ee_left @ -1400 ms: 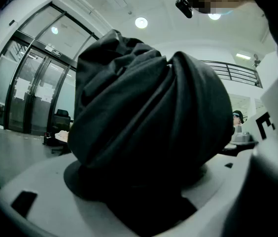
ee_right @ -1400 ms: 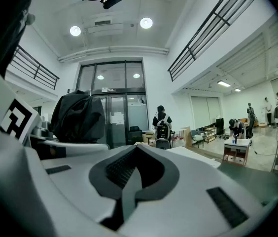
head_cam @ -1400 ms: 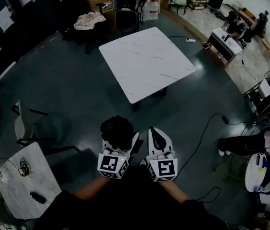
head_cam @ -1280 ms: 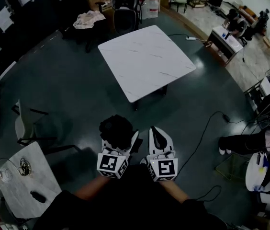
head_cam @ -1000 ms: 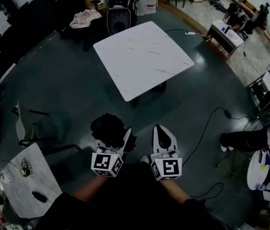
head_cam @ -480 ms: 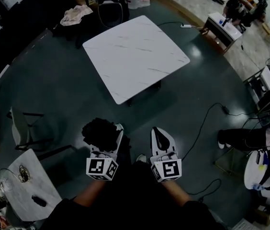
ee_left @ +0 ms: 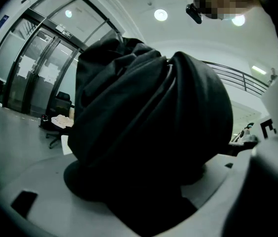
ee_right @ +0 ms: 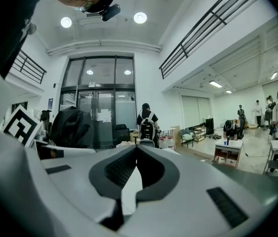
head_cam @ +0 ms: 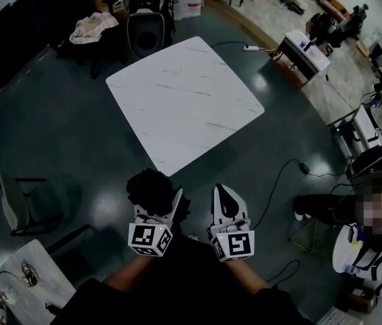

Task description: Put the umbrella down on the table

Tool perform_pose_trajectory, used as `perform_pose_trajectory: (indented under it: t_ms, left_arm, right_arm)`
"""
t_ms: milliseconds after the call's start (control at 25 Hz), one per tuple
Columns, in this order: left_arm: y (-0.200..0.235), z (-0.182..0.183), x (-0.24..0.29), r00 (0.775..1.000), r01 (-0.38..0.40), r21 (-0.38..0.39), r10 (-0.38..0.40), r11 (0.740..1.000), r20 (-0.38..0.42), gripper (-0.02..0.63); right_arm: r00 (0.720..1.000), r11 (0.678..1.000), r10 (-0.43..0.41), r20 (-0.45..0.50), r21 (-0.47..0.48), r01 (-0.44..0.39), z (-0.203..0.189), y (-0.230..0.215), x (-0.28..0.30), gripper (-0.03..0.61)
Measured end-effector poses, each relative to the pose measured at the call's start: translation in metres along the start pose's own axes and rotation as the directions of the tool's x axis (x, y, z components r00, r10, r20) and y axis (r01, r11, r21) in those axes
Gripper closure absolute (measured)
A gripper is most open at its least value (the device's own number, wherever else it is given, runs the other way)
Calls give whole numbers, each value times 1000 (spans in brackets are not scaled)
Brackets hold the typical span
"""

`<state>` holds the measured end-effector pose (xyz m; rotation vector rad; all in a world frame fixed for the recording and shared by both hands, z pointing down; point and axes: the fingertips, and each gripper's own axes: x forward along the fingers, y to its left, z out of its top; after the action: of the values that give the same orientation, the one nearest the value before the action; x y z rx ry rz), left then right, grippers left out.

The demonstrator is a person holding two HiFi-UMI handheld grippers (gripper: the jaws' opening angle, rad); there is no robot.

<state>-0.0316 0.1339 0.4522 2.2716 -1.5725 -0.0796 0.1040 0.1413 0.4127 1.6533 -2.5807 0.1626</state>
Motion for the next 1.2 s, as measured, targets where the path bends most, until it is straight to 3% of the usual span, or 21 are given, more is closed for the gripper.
perform_pose_trajectory:
  t_ms: [440, 720, 1200]
  left_arm:
    - [85, 19, 61, 987, 135, -19, -136, 991, -89, 235]
    - [131, 22, 79, 985, 125, -48, -130, 991, -112, 235]
    - [158, 3, 142, 979, 71, -68, -83, 995, -187, 235]
  right_arm:
    - [999, 1000, -17, -42, -8, 17, 4, 43, 121, 563]
    - [997, 1000, 18, -75, -21, -20, -2, 65, 165, 561]
    - [998, 1000, 14, -68, 25, -12, -14, 28, 220, 563]
